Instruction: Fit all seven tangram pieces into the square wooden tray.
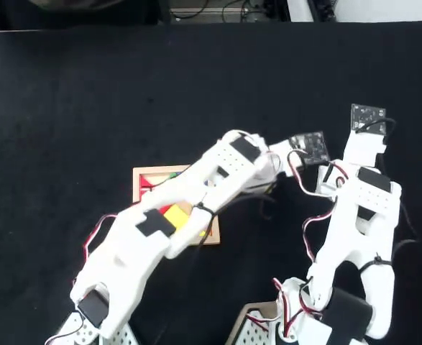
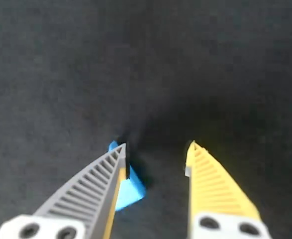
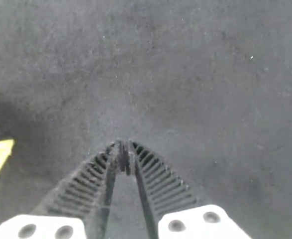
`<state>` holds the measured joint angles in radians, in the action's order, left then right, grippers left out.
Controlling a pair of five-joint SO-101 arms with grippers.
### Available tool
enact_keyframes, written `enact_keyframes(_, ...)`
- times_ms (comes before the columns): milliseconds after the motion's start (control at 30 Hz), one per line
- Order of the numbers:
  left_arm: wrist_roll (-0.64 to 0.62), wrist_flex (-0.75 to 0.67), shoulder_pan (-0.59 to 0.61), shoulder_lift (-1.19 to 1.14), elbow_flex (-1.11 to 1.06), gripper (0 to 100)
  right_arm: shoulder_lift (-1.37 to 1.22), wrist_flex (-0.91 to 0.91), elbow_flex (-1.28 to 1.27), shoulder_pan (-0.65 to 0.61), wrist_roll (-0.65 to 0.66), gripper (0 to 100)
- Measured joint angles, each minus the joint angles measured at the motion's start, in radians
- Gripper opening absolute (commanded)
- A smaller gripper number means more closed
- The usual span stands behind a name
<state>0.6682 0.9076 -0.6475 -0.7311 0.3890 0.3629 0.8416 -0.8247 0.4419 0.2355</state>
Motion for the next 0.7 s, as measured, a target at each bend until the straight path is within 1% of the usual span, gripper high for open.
enact_keyframes(267, 0.0, 0.005, 0.091, -0.023, 0.071, 20, 0.0, -0.014, -0.005, 0.0, 0.0, 1.1)
enact_keyframes(400, 0.0, 0.137, 0.086, -0.025, 0.138, 20, 0.0, -0.017, -0.005, 0.0, 0.0, 1.1)
enact_keyframes(467, 0.005, 0.203, 0.084, -0.023, 0.173, 24, 0.0, -0.017, -0.005, 0.0, 0.0, 1.1)
enact_keyframes(567, 0.071, 0.279, 0.11, -0.023, 0.198, 30, 0.0, -0.017, -0.005, 0.0, 0.0, 1.1)
enact_keyframes(700, 0.101, 0.301, 0.147, -0.023, 0.204, 30, 0.0, -0.017, -0.005, 0.0, 0.0, 1.1)
